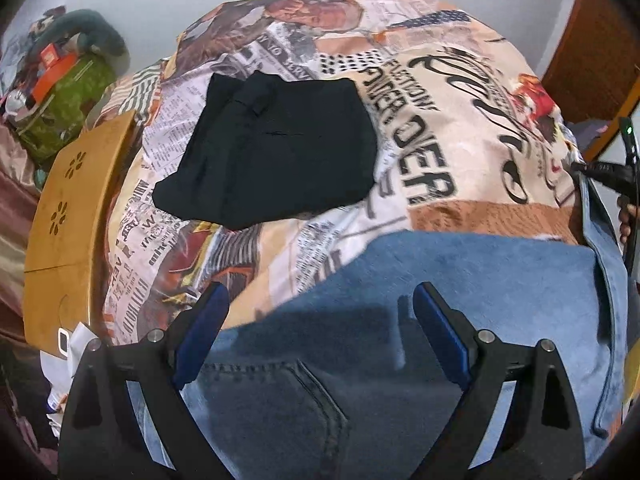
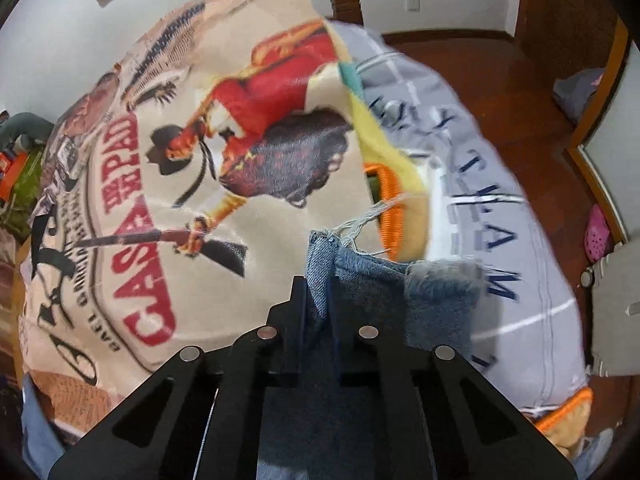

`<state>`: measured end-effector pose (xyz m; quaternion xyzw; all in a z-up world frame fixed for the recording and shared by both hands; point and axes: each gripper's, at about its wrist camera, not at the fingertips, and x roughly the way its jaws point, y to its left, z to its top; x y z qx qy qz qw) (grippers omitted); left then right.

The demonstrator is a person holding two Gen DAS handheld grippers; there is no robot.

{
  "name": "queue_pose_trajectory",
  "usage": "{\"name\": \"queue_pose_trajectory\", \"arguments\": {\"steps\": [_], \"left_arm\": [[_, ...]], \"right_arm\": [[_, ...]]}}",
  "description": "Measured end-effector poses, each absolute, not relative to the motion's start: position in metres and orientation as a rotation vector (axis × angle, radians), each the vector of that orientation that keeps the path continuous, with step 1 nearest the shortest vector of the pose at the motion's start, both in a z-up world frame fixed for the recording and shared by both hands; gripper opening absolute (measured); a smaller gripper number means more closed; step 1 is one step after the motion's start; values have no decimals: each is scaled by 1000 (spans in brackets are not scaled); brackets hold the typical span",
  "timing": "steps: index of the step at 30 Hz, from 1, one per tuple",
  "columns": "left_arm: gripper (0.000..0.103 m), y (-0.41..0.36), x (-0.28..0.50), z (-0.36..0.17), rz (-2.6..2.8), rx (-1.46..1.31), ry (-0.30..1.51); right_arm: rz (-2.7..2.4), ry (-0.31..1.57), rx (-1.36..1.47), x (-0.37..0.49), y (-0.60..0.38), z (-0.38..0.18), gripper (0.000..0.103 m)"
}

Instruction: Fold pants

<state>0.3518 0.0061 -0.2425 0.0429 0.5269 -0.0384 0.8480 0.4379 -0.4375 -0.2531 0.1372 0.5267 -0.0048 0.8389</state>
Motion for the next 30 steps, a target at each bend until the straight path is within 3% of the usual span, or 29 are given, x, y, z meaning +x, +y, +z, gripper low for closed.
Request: {"name": "queue_pose_trajectory", "arguments": {"steps": [17,23,30], "left_arm": [[94,-71,297,-226,-240,168,1123],[94,-96,282,-234,-278,214,1142],[95,-101,275,-241,-271,212,1148]], "right_arm": [[-24,677,387,269,-529,-64,7],[-56,688,374,235,-535,-78,7],[-135,805,442,204,-556,-135,7]]}}
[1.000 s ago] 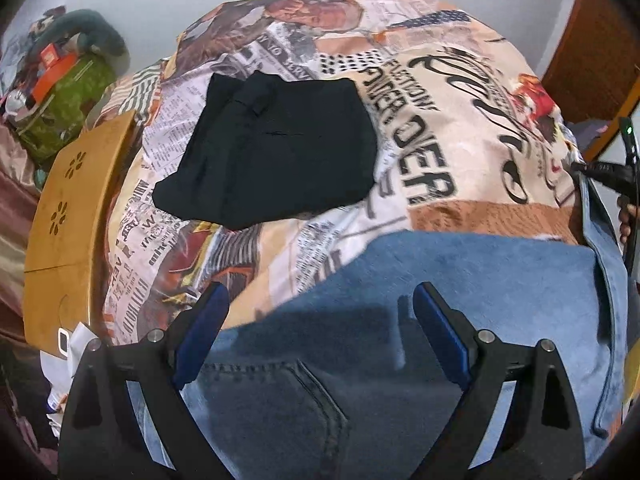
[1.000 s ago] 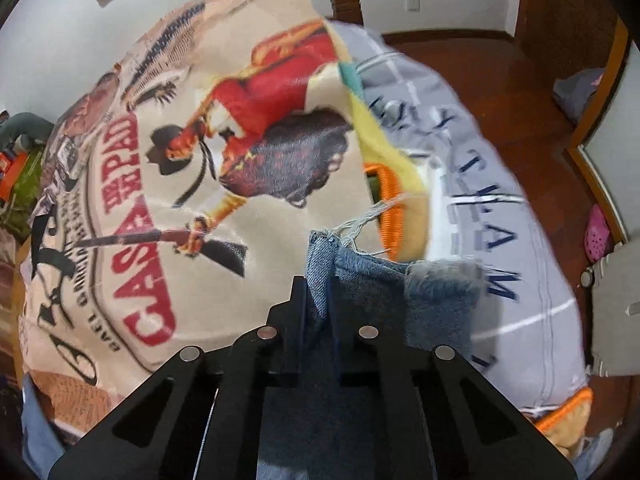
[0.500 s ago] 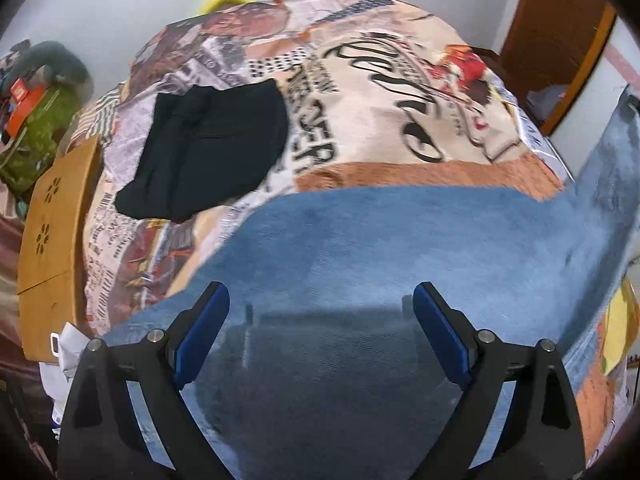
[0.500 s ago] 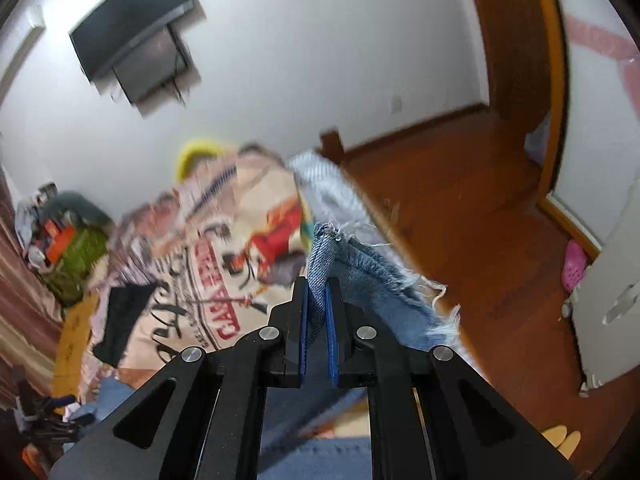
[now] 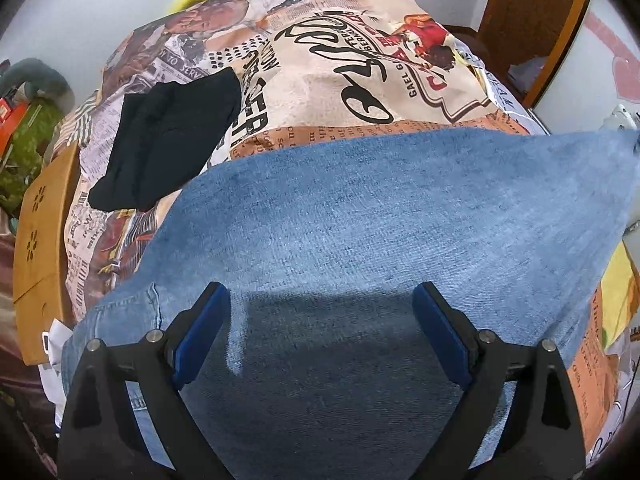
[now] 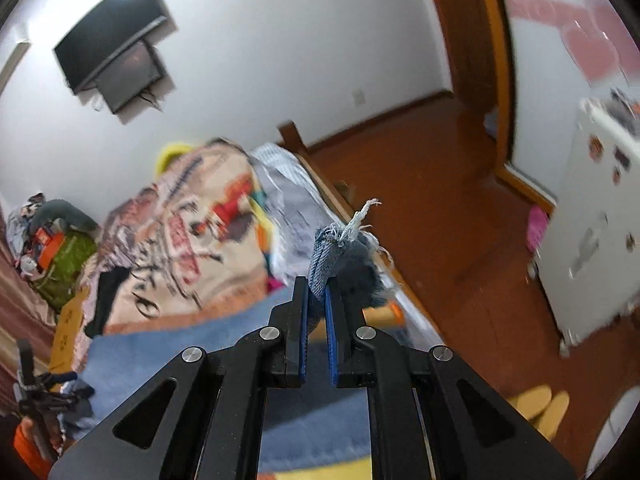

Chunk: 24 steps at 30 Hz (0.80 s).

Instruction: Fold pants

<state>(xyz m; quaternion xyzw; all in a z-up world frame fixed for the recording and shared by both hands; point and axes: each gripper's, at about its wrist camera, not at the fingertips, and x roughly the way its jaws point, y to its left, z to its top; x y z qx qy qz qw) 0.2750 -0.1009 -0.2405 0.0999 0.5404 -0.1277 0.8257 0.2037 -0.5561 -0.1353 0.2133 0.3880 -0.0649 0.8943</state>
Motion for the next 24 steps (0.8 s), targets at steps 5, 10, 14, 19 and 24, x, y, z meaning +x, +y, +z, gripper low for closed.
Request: {"name": "queue_pose_trajectory", "arguments": {"steps": [5,10,14,19,24], "left_arm": [[95,-99,274,-241,-267,203,1147],[97,-98,273,-243,-263,196,1142],[97,-98,273,-242,-265,188,1141],[97,-96,273,-240,-266,190,1132],[97,-82,272,-229,-237,172,1084]], "right_arm": [[-198,886,480,180,-569,-174,5],[-225,957,541,159,-579,-207,5],[-249,1006,502,155,-575,-216,5],[-293,1067,418,156,-566,-213,6],[-306,1064,345,151,-552,-193,7]]}}
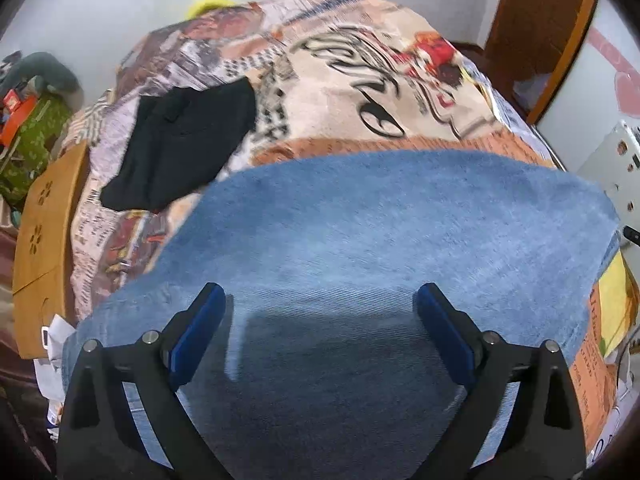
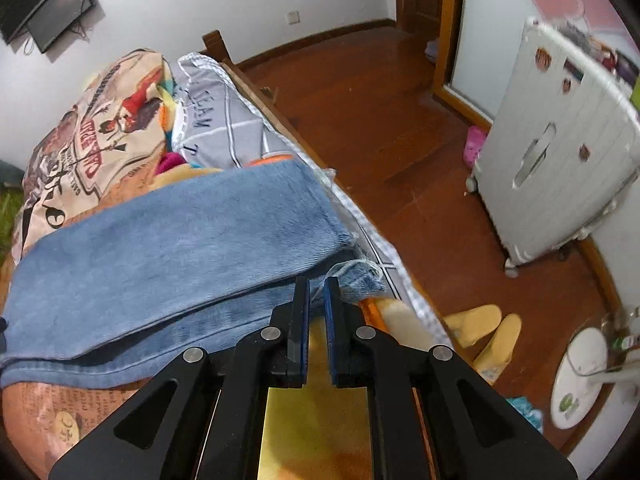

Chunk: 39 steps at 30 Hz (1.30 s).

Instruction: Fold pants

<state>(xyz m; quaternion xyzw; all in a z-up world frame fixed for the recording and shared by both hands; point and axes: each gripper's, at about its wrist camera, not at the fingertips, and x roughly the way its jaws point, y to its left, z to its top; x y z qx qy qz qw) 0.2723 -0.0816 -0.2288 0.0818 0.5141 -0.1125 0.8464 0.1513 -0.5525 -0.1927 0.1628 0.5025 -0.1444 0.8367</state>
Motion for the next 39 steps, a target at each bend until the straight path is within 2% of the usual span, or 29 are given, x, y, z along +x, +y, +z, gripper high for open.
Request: {"name": "queue_pose_trajectory", "arguments": {"steps": [2,5,7,10,20,27,32,39], "left_arm": [[97,-66,274,-219,-214,141,1056],[97,-39,277,-202,-164,103,1003],[97,-15,278,-190,-123,78,965],[97,23,280,-178,-56,44,929],[97,154,286,-181,172,-29,922],[97,229,284,-233,268,-118,1047],[97,246,280,-279,262,-188,1156],[97,227,272,-317,219,-166,1227]], "right_arm": [[-277,1034,336,154,-543,-179,10],[-207,975,276,169,-514,-152,20],[-152,937,229,182,-492,-138,30],[-45,879,169,207,-450,-117,40],[348,859,82,297,-301,-102,41],[532,947,-3,344,-207,-133,41],[623,1037,-70,363,-155,-161,41],[712,1150,-150,387,-102,-199,41]]}}
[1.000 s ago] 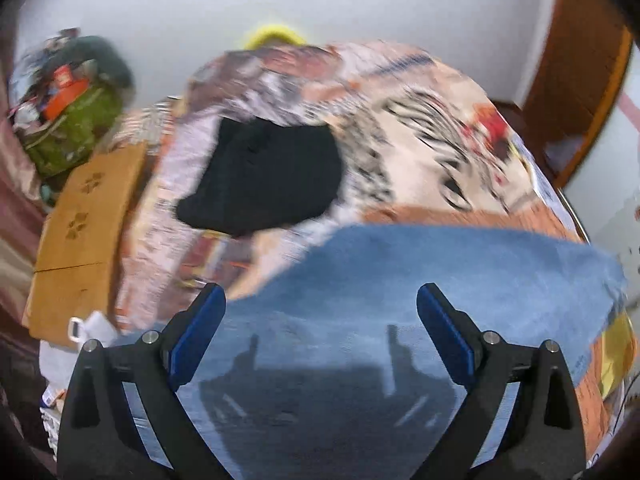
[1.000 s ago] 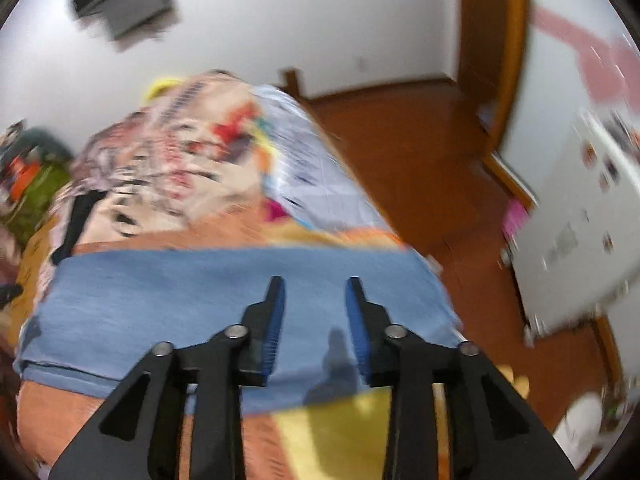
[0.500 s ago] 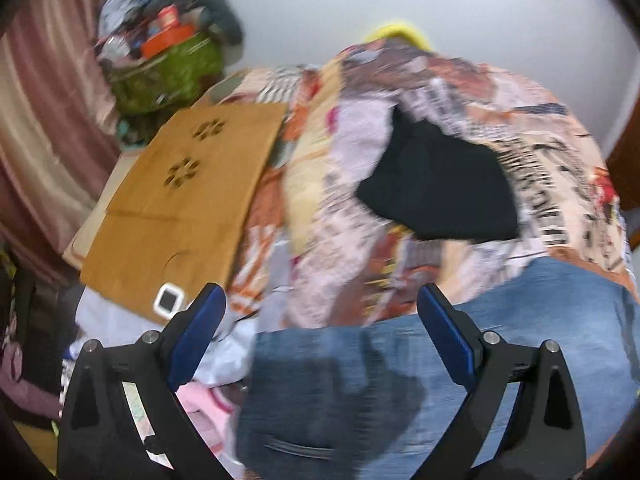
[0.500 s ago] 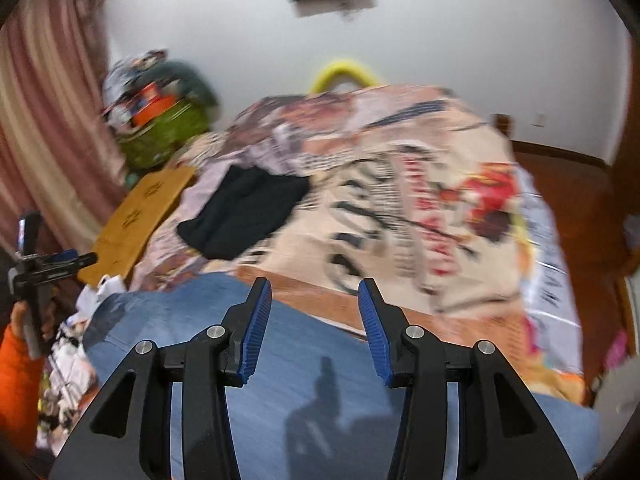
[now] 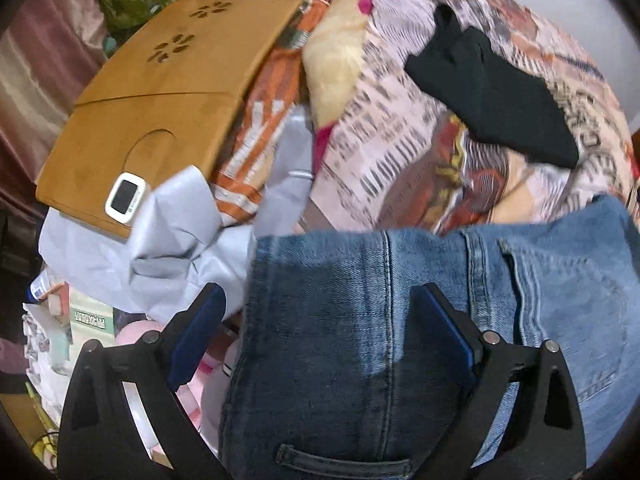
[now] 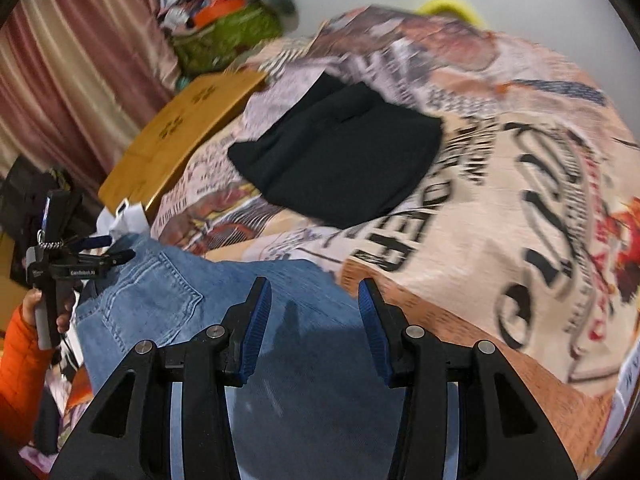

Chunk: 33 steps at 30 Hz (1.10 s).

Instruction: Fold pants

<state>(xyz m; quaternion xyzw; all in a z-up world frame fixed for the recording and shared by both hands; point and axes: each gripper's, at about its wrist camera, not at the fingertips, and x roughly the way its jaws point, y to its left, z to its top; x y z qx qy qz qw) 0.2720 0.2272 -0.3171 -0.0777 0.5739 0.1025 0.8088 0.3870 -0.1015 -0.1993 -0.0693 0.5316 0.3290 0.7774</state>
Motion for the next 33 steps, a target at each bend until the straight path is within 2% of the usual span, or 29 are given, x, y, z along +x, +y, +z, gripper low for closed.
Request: {"name": "queue_pose_trajectory", "arguments": {"steps": [8,11,13,16,20,23,30,33], "left_arm": [[98,224,262,-331,211,-154,1231],[98,227,254,-334,208,-194,1218],[102,228,250,-336,220,-201,1208],[103,223,245,-337,256,-142,1191],[103,219,245,-331,298,-97,1201],[100,218,240,-316,320,-88,1199],[100,223,192,-267,295,-209,1111],[100,224,171,-265,300,-244,1118]], "right_arm": [[755,1258,-196,404,-73,-238,42],[776,1243,-224,398,-70,-237,29],[750,1206,-286,394,-69,-236,9],[734,1181,-268,397,-76,-237,5],[697,1157,-327,392,-69,-234,6],[663,1142,-332,385,-71,-222,11],[724,1049,-251,336,-101,-166,35],[739,1002,-247,306,-114,-148,41]]}}
